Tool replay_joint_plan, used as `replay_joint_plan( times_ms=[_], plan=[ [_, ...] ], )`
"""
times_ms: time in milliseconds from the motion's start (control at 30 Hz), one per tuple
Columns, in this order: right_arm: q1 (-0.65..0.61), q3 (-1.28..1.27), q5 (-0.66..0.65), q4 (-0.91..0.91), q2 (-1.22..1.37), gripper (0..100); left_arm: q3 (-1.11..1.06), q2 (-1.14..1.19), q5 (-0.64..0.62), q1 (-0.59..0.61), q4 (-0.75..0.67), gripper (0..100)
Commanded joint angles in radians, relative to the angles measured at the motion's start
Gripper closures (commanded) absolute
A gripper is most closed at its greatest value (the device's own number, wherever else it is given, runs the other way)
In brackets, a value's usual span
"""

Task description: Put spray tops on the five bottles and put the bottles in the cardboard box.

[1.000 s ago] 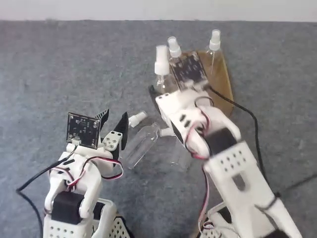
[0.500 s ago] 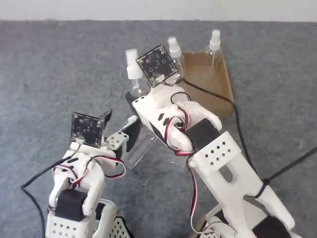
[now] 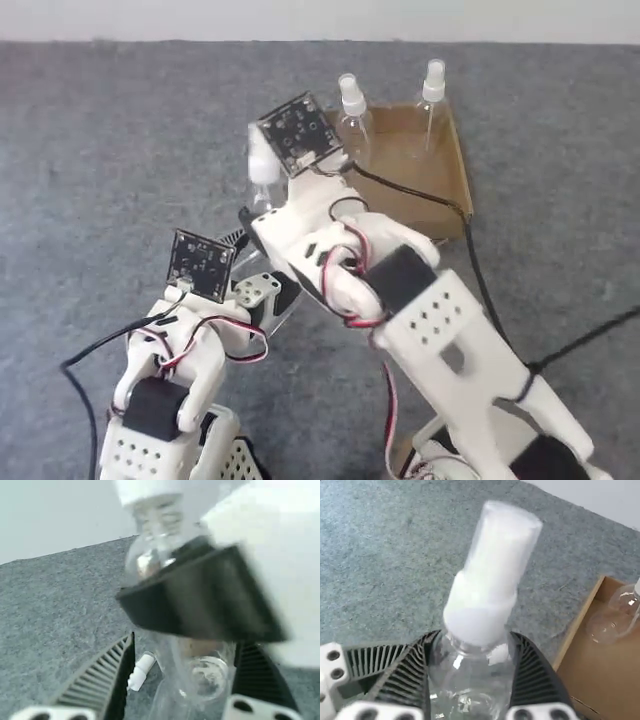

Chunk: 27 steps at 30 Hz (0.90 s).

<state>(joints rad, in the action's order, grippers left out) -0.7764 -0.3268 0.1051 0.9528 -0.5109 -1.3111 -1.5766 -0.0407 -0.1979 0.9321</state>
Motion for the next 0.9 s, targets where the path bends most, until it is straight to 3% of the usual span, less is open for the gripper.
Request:
replay_joint_plan(
  times_ms=[0, 233, 467, 600, 800, 867],
  plan=[
    [0.016, 0.075, 0.008, 0.097, -0.119, 99.3, 0.002, -0.003, 0.009, 0.003, -0.031, 70],
    [0.094, 0.078, -0.055, 0.127, -0.148, 99.3, 0.001, -0.003, 0.009, 0.003, -0.028, 70],
    [0.274, 0.123, -0.1, 0.114, -0.12, 99.3, -0.007, -0.003, 0.009, 0.003, -0.028, 71],
    [0.363, 0.192, -0.1, 0.051, 0.001, 99.3, -0.039, -0.003, 0.009, 0.017, -0.066, 79],
    [0.429, 0.244, -0.187, -0.051, 0.232, 99.3, -0.061, 0.005, -0.003, 0.175, -0.155, 99],
    [0.437, 0.244, -0.186, -0.087, 0.286, 99.3, -0.059, 0.005, -0.04, 0.193, -0.153, 99]
  ],
)
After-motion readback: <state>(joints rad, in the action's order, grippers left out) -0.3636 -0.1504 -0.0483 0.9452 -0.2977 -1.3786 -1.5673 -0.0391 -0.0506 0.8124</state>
